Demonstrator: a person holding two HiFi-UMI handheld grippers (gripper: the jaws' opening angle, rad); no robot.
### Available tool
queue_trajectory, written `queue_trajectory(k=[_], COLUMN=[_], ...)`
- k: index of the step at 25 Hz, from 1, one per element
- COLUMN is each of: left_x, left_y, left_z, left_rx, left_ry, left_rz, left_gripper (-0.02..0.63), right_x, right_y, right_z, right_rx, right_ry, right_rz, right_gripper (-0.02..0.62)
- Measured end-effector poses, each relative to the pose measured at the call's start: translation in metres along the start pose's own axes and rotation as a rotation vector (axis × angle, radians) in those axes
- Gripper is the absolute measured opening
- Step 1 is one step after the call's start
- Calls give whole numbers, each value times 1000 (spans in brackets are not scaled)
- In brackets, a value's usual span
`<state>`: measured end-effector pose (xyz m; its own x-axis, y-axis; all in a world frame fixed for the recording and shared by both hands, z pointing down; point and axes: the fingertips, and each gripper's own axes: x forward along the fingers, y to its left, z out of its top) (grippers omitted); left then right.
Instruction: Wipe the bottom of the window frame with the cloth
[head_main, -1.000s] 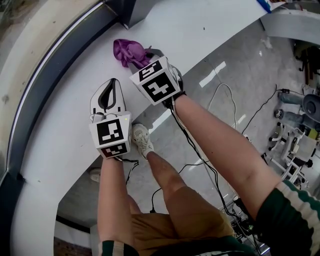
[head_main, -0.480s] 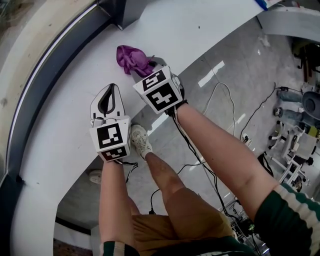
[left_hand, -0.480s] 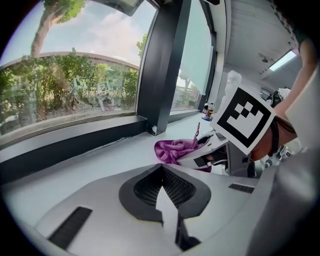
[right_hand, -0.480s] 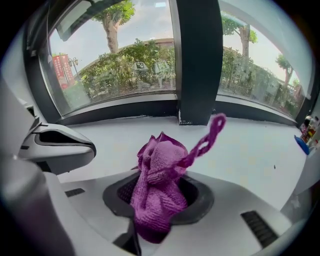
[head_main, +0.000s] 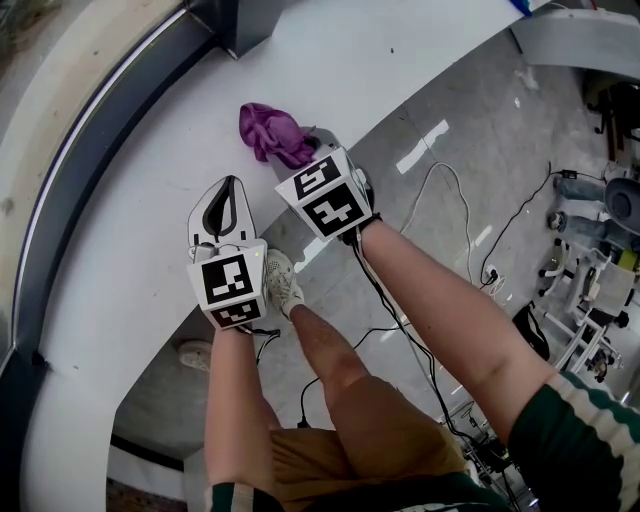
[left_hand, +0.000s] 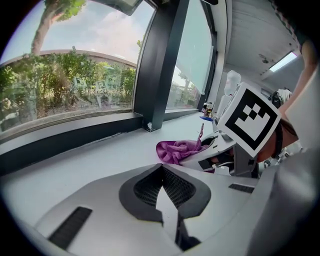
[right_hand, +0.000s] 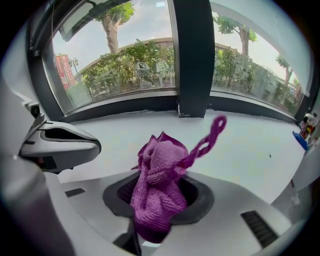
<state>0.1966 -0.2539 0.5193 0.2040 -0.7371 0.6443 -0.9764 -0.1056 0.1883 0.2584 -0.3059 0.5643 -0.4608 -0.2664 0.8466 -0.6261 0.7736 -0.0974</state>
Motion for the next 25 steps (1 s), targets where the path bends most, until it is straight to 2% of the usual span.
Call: queue_trajectory(k=[6,16,25], left_x=[-7,-25,-47], left_y=[-5,3,27], left_z=[-6,-11,-22], left_rx=[-6,-1,-21], left_ry=[4,-8,-33], left_rz=[-7,5,42], left_gripper=[9,9,9], right_x=[-11,-13,-7], right_y=[6,7,34], right_z=[-20,-17,-11], right_rx=[7,-24,-46], right_ry=[19,37,29], right_rz=[-10,-95,-90], right_gripper=[133,133,133])
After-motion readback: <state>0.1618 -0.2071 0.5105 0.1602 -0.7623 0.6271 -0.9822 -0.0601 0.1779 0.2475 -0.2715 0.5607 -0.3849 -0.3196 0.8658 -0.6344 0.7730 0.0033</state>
